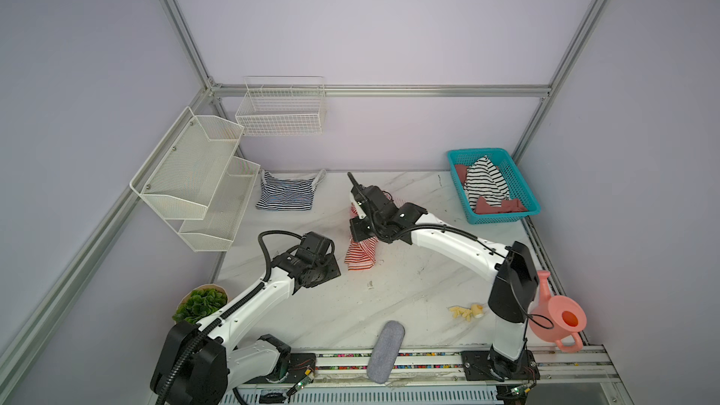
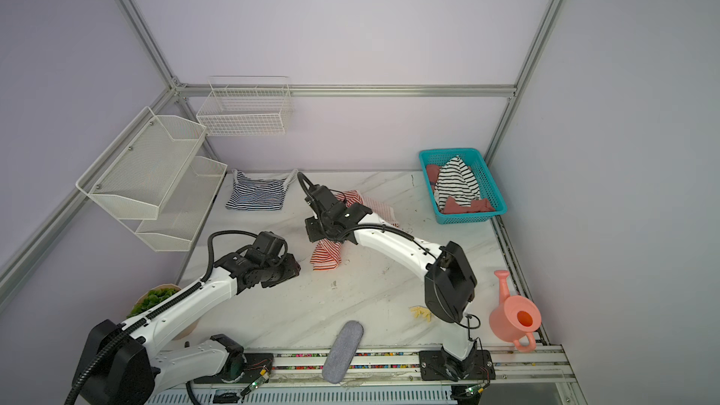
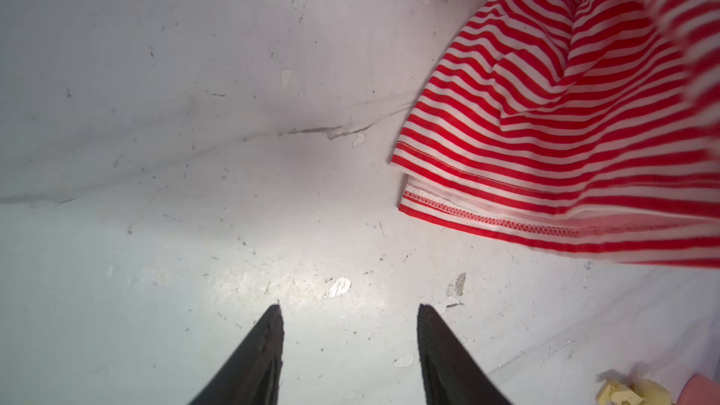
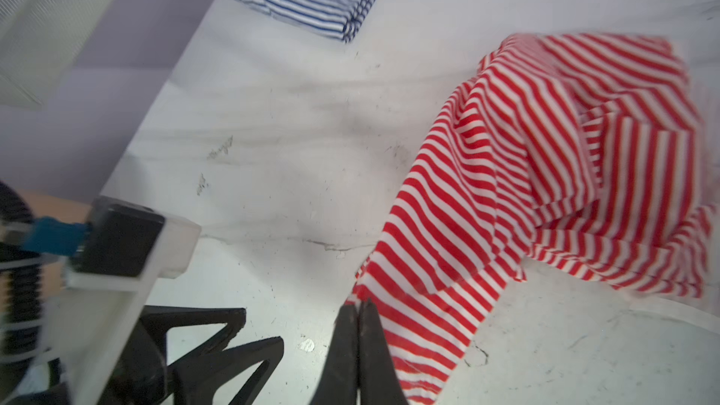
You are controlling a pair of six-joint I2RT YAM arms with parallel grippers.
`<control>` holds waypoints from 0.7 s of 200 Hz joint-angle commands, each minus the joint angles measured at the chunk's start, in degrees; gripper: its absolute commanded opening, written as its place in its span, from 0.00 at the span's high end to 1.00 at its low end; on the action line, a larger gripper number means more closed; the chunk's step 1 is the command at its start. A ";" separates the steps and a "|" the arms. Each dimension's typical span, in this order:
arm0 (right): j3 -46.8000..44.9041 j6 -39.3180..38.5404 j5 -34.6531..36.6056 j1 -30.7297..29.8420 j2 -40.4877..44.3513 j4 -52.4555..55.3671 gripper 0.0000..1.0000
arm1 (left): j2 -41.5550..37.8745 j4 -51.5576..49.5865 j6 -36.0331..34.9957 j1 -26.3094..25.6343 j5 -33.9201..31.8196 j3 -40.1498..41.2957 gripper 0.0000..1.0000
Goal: Fold and stack tank tops
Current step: Smooth out the tank top at the center of the table.
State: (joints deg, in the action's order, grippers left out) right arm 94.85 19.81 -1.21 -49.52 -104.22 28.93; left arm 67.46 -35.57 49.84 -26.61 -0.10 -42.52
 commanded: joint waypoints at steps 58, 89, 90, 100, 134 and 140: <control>-31.67 10.04 -6.43 14.11 15.72 -14.30 1.00 | 12.81 8.76 -1.33 -0.51 5.67 -5.44 0.45; -38.51 13.50 -8.72 17.06 18.32 -20.68 1.00 | 19.41 9.28 -0.77 -1.86 5.80 -8.64 0.44; -38.47 13.58 -8.81 17.07 18.43 -20.80 1.00 | 19.57 9.33 -0.74 -1.99 5.81 -8.73 0.44; -38.63 14.01 -10.30 17.09 19.17 -22.99 1.00 | 20.34 9.47 -0.41 -2.17 5.98 -9.51 0.44; -31.26 14.29 -14.91 17.09 20.63 -28.89 1.00 | 18.28 9.34 0.08 -2.66 4.83 -10.34 0.45; -29.33 14.29 -15.68 17.09 20.41 -29.91 1.00 | 17.39 9.08 0.23 -2.63 4.32 -10.22 0.45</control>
State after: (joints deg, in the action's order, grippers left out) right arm 58.37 32.69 -12.32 -32.29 -86.30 8.95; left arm 87.92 -27.07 49.91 -28.99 4.91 -48.53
